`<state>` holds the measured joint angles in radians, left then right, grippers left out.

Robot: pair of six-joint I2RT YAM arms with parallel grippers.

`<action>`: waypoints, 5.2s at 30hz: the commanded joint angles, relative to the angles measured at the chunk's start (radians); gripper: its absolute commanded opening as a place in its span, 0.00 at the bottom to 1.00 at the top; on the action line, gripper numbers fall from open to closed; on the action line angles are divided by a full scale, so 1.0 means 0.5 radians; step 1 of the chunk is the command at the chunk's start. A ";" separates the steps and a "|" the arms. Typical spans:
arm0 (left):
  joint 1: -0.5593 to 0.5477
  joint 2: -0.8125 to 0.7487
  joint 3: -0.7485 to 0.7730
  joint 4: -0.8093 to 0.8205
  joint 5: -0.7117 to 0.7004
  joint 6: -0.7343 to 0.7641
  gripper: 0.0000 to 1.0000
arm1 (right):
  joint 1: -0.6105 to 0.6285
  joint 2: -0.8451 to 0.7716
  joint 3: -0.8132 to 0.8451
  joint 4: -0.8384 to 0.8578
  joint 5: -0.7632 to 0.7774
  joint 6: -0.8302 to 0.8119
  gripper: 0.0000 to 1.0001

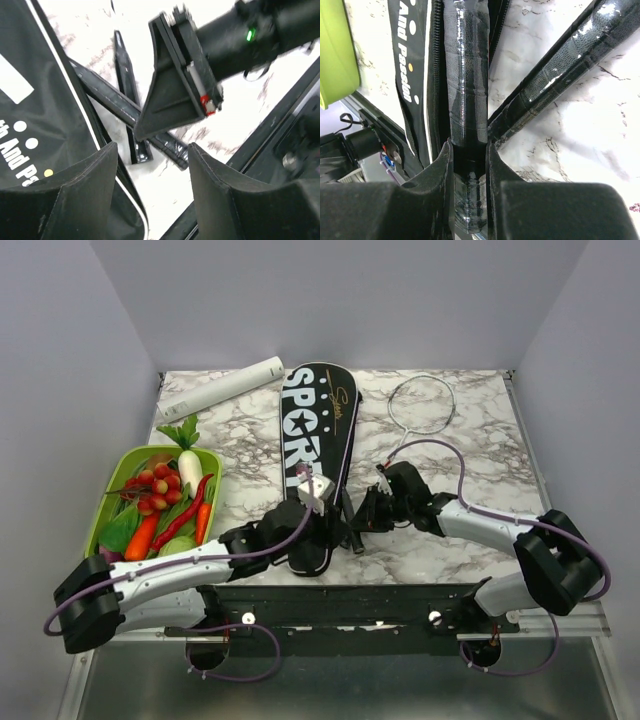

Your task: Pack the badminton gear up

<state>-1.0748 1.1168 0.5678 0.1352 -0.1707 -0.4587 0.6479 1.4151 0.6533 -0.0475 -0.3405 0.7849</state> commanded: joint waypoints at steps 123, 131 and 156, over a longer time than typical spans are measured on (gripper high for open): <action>0.395 0.129 -0.522 -0.405 -0.729 -1.175 0.06 | 0.523 0.707 0.513 0.350 0.475 0.274 0.30; 0.395 0.147 -0.522 -0.381 -0.723 -1.178 0.06 | 0.539 0.732 0.421 0.552 0.377 0.344 0.21; 0.398 -0.113 -0.412 -0.733 -0.925 -1.150 0.06 | 0.597 0.530 0.454 0.378 0.435 0.311 0.44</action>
<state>-0.8680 1.1179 0.3214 -0.0776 -0.5987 -1.0416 0.9310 1.7988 0.8566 0.2958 -0.1970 1.0073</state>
